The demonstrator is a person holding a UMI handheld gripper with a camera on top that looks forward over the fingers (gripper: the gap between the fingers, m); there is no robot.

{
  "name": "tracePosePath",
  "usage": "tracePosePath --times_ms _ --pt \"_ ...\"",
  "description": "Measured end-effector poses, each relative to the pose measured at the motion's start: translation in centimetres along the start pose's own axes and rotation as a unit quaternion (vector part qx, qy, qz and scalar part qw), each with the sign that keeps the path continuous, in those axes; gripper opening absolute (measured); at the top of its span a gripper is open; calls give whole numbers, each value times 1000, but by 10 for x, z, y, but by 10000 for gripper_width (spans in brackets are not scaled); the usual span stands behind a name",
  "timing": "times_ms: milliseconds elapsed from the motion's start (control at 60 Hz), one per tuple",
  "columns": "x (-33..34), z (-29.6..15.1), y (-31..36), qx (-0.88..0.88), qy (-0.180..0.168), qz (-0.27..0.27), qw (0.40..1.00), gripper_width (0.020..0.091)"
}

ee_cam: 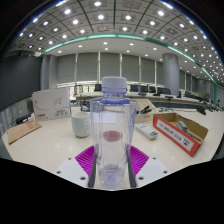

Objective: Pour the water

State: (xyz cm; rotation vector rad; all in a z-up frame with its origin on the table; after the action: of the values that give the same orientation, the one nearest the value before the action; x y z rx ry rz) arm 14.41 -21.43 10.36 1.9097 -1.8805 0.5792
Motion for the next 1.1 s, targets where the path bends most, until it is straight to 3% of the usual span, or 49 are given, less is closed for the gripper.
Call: tracePosePath --times_ms 133,383,650,917,1100 --pt "3 -4 -2 9 1 18 1000 363" --pt "15 -48 -20 64 8 74 995 360" --pt "-13 -129 -39 216 14 189 958 362" --pt "-78 -188 -21 441 14 298 846 359" --pt "-111 -210 -1 593 -1 359 720 358"
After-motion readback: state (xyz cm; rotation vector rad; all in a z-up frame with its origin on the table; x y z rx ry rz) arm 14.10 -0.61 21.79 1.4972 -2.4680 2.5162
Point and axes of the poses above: the point between the fingertips, and its own axes, seen from behind it with the camera up: y to the left, z down, x backward, against the way the camera looks, the point moved 9 cm from there along x, backward, against the way the camera looks, and after that the axes turned 15 degrees about y, right-handed, at the moved point
